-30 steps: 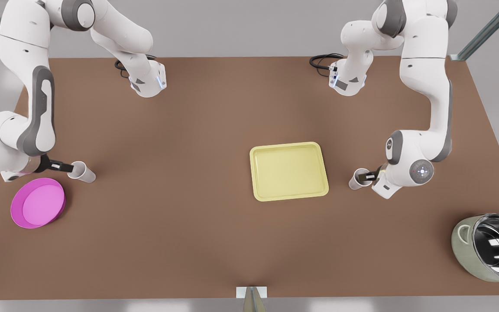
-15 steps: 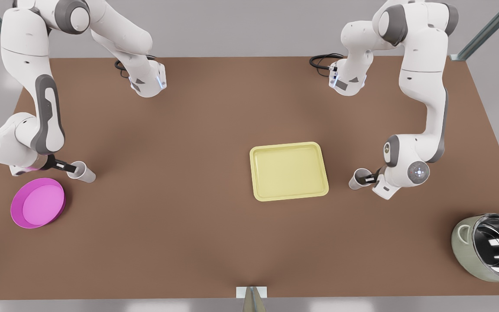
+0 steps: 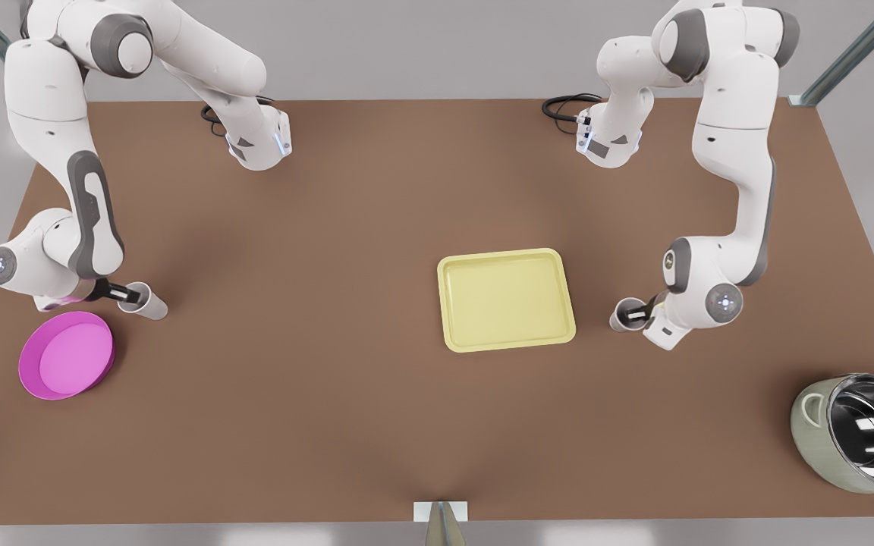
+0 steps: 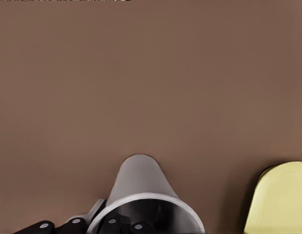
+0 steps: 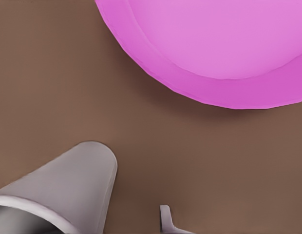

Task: Use both arms to respectively pick up the white IKEA cups from the middle-left and middle-right positions, then place the white IKEA cups onto the middle-middle tray, ensuring that the cups remain upright and do not tip over

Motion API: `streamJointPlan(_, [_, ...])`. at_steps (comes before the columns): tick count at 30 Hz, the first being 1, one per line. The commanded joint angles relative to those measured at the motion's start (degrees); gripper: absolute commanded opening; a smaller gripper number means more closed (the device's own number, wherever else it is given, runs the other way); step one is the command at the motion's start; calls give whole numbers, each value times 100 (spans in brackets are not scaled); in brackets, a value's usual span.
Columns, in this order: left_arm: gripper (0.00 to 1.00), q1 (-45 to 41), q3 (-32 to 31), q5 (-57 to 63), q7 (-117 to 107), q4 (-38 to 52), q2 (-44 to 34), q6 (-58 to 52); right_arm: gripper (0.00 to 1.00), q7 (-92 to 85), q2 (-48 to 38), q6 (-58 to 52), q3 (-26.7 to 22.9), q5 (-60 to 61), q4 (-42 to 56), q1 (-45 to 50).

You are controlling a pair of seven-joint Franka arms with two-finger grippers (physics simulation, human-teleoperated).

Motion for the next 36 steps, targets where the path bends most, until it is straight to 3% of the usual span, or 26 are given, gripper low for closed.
streamJointPlan(1, [21,-39,-1,-11,3,6,-53,-12,39,-324,-13,-74,6,-65,41,1])
streamJointPlan(4, [21,-127,-45,-11,-23,59,-219,-232,21,-324,-31,-276,32,-65,182,10])
streamJointPlan(6, [21,-171,-255,-11,-242,85,-387,-408,21,-324,-13,-426,41,31,296,27])
streamJointPlan(9, [21,-153,-1178,-20,-1297,418,-325,-408,21,-333,31,-970,111,418,726,97])
streamJointPlan(12, [21,-109,-1697,-11,-1781,366,-272,14,21,-368,13,-1147,823,998,1043,185])
streamJointPlan(14, [21,418,-2330,16,-1781,41,-229,665,21,-315,-22,-865,849,1068,1139,985])
streamJointPlan(22, [22,550,-2506,51,-1702,32,272,876,21,-272,338,470,841,1728,1667,3903])
streamJointPlan(23, [25,550,-2506,51,-1702,32,299,876,21,-263,356,699,849,1762,1667,4210])
streamJointPlan(24, [42,550,-2506,51,-1711,32,308,876,21,-123,435,830,841,1789,1650,4395])
streamJointPlan(25, [88,559,-2506,51,-1720,32,308,867,21,307,452,1094,841,1798,1641,4747])
streamJointPlan(26, [100,567,-2506,51,-1711,32,316,876,21,896,523,1340,841,1789,1649,5089])
streamJointPlan(28, [100,594,-2506,51,-1711,32,290,832,21,1477,549,1587,849,1807,1685,5248])
streamJointPlan(32, [100,1112,-3016,262,-1904,58,114,384,21,3850,1208,1578,858,1798,2898,5801])
streamJointPlan(36, [100,1130,-3042,262,-2071,199,-167,-205,21,4589,1375,1587,858,1815,2906,6162])
